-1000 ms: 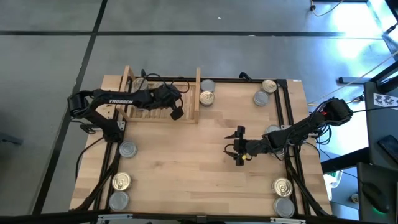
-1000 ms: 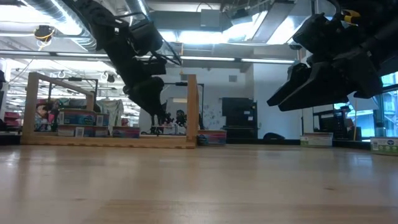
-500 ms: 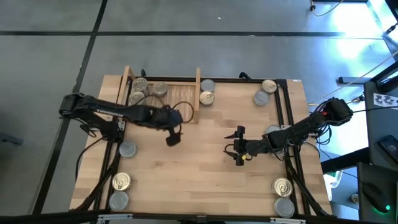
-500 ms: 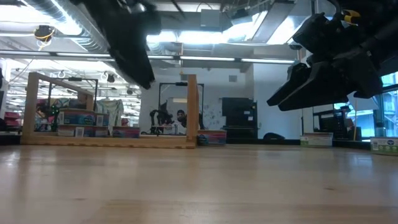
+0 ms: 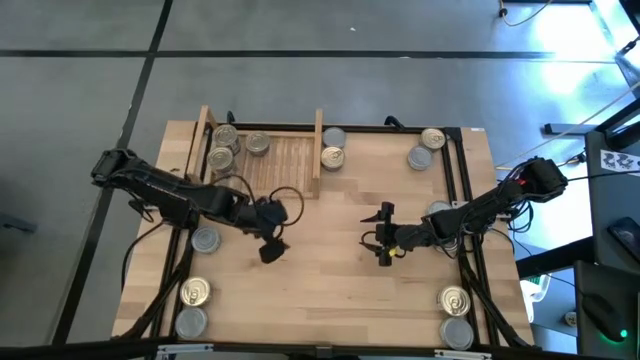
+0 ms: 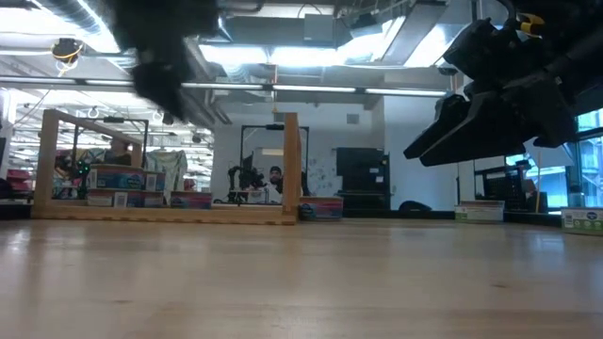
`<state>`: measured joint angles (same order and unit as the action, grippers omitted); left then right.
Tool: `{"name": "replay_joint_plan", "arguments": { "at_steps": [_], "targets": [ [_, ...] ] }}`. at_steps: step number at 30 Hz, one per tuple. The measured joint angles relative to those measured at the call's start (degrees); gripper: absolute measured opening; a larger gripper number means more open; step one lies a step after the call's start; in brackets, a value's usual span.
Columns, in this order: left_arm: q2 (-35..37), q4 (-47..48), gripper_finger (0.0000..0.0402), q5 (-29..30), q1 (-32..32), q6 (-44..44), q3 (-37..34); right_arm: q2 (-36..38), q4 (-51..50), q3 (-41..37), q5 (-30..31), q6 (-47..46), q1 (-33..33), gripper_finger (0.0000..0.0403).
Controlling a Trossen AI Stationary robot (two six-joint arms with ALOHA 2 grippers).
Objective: Stack canned seafood by type on shelf
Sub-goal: Move the blue tuna can from the bottom left to the center
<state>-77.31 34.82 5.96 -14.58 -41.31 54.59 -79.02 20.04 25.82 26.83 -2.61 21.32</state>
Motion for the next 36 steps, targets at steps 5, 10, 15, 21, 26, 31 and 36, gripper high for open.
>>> {"name": "replay_joint_plan", "arguments": {
  "at_steps": [5,10,15,21,26,31,36],
  "targets": [
    [0.01,16.16,0.0381,-6.65,-6.71,-18.38,0.00,0.00,0.02,0.00,0.00,0.00,0.00,0.0308],
    [-0.03,29.52,0.0381,-13.46,-14.72,-34.56,0.00,0.00,0.02,0.00,0.59,0.00,0.00,0.0308],
    [-0.03,35.94,0.0381,-18.82,-22.46,-45.42,-0.02,0.00,0.02,0.00,0.60,0.04,0.00,0.0308],
    [-0.05,37.28,0.0381,-24.57,-28.91,-51.00,-2.21,0.00,0.00,0.00,0.59,0.07,0.00,0.0308],
    [-0.37,34.21,0.0381,-28.61,-31.36,-50.95,-5.93,0.00,0.00,0.00,0.59,0.07,0.00,0.0308],
    [-2.10,29.83,0.0381,-29.15,-32.06,-48.04,-7.62,0.00,0.00,0.00,0.59,0.09,0.00,0.0308],
    [-6.81,28.19,0.0382,-30.16,-32.06,-41.87,-8.05,0.00,0.04,0.00,0.59,0.09,0.00,0.0308]
  ]
}}
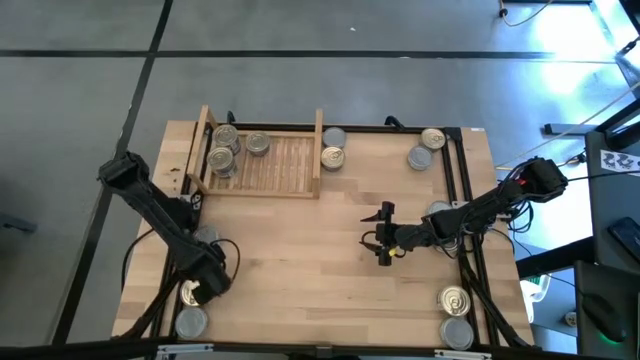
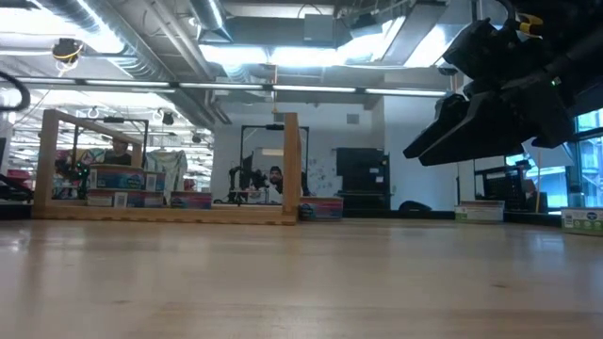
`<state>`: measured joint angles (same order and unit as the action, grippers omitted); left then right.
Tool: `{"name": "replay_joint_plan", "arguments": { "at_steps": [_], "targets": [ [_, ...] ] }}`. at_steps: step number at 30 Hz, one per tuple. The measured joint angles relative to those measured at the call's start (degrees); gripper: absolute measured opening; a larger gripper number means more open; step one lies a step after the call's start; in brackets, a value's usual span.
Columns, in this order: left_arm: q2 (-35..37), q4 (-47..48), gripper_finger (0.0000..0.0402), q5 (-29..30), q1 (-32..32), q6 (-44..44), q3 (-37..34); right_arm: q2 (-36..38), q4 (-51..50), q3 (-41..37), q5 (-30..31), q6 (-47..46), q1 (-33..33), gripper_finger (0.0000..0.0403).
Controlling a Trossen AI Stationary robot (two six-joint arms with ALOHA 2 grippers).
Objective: Stack canned seafood by type on shelf
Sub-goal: Move the blue tuna can from the bottom left to the center
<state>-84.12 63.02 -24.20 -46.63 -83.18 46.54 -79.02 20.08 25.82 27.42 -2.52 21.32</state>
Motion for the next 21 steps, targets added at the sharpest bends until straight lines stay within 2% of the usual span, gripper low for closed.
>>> {"name": "replay_joint_plan", "arguments": {
  "at_steps": [7,13,17,21],
  "targets": [
    [-3.63,-5.35,0.0382,-1.68,3.04,4.26,0.12,0.00,0.00,0.00,0.48,0.02,0.00,0.0308],
    [-3.63,-13.56,0.0382,1.25,7.84,4.75,0.21,0.00,0.31,0.00,0.48,0.04,0.00,0.0308],
    [-3.63,-18.81,0.0382,6.91,11.37,7.47,0.22,0.00,0.42,0.00,0.48,0.04,0.00,0.0308],
    [-3.59,-22.47,0.0382,15.97,14.64,11.91,0.29,0.00,0.52,0.00,0.48,0.04,0.00,0.0308]
  ]
}}
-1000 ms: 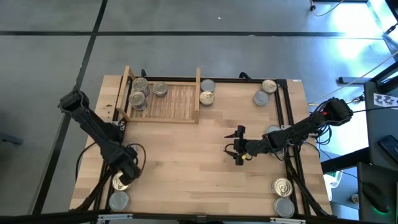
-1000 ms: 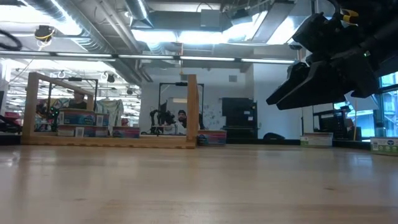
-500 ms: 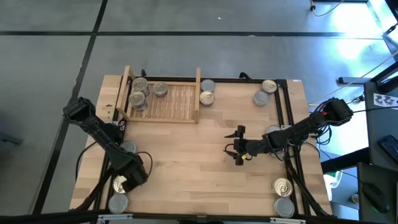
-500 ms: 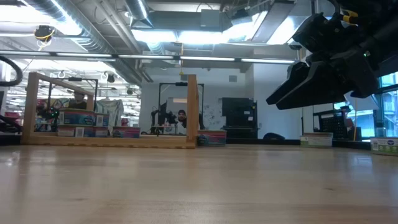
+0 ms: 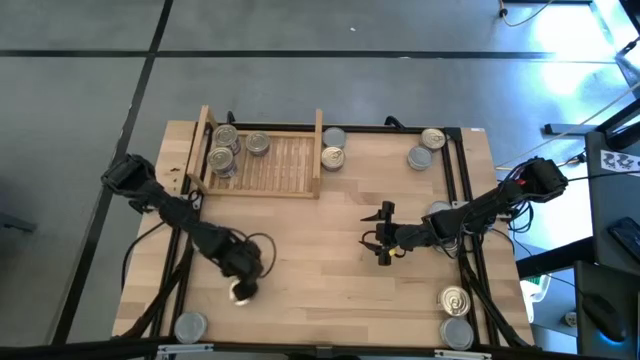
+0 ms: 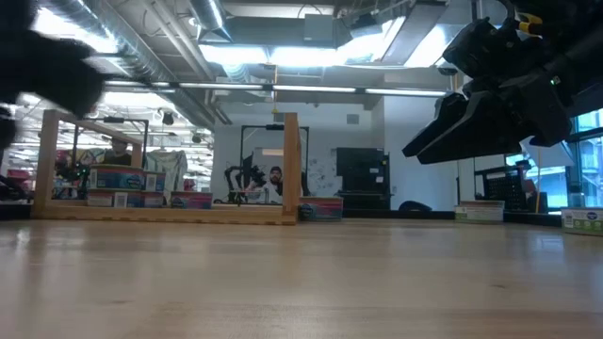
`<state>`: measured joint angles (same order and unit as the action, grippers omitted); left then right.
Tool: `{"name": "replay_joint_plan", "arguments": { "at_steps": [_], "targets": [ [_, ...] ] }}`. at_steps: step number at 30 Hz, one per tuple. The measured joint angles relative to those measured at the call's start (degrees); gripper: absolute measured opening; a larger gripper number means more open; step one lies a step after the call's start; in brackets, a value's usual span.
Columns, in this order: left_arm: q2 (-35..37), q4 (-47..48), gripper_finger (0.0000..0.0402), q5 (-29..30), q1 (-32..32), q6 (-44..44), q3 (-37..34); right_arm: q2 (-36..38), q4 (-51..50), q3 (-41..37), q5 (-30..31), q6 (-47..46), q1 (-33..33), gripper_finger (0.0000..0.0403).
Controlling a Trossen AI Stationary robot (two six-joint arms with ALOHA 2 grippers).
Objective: Stack canned seafood by type on shelf
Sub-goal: Move the blue tuna can from the bottom left to the center
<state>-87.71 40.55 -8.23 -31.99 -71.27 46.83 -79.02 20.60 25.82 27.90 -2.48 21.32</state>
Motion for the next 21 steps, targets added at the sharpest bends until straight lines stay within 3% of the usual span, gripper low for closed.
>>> {"name": "replay_joint_plan", "arguments": {
  "at_steps": [10,18,21],
  "targets": [
    [-0.72,-14.39,0.0382,27.38,5.83,19.92,-0.52,0.00,0.04,0.00,0.00,0.55,0.00,0.0308],
    [-9.25,-34.16,0.0382,29.74,14.28,36.09,0.03,0.00,0.42,0.00,-0.02,1.31,0.00,0.0308],
    [-10.35,-35.32,0.0371,28.18,16.49,40.51,2.12,0.00,0.54,0.00,-0.02,1.31,0.00,0.0308]
  ]
}}
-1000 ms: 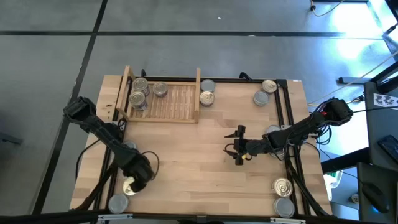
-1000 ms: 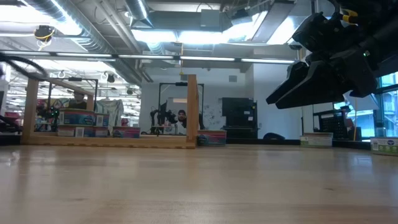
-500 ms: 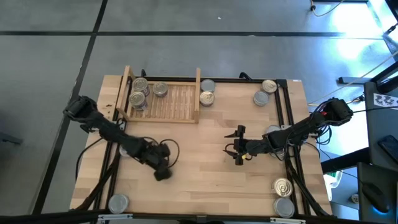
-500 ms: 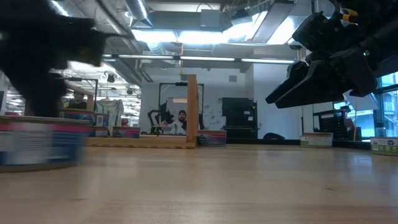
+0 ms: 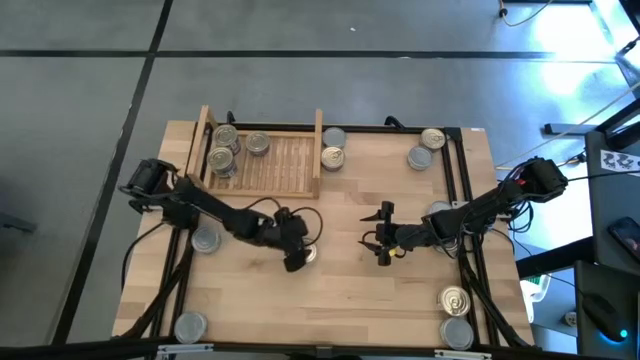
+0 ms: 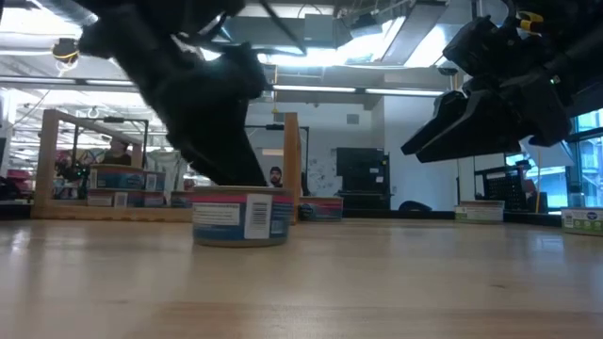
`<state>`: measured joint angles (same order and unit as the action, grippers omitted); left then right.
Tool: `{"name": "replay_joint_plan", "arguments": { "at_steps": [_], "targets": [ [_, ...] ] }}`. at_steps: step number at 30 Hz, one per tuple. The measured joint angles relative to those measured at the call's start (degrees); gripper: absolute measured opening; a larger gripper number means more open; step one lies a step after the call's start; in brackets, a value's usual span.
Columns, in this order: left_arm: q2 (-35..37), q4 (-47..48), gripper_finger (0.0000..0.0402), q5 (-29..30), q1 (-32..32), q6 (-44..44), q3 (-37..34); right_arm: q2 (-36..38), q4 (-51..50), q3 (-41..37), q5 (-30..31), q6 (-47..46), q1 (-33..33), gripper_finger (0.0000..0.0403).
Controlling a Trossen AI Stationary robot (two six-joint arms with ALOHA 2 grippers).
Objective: Stack canned seafood by type on shelf
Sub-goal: Move the blue tuna can from the bottom left to the center, then stack the blue tuna can on top of the other blue tuna can on the shelf
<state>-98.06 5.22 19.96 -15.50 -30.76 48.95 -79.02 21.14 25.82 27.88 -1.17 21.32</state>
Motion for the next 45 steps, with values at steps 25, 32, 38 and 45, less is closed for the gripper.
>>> {"name": "replay_joint_plan", "arguments": {
  "at_steps": [25,32,38,45],
  "targets": [
    [7.50,-9.34,0.0036,2.22,-5.73,6.27,-7.13,-0.02,15.22,0.04,-7.97,1.88,0.00,0.0308],
    [7.52,-9.03,0.0051,2.28,-5.34,5.30,-7.21,-2.81,18.14,0.16,-9.46,4.20,0.00,0.0308],
    [5.51,-8.88,0.0036,2.28,-6.12,5.97,-8.07,-11.08,19.53,5.33,-11.41,7.29,0.00,0.0308],
    [5.09,-20.14,0.0010,3.23,-6.68,7.49,-14.71,-21.93,17.94,15.51,-13.58,15.85,0.00,0.0308]
  ]
}}
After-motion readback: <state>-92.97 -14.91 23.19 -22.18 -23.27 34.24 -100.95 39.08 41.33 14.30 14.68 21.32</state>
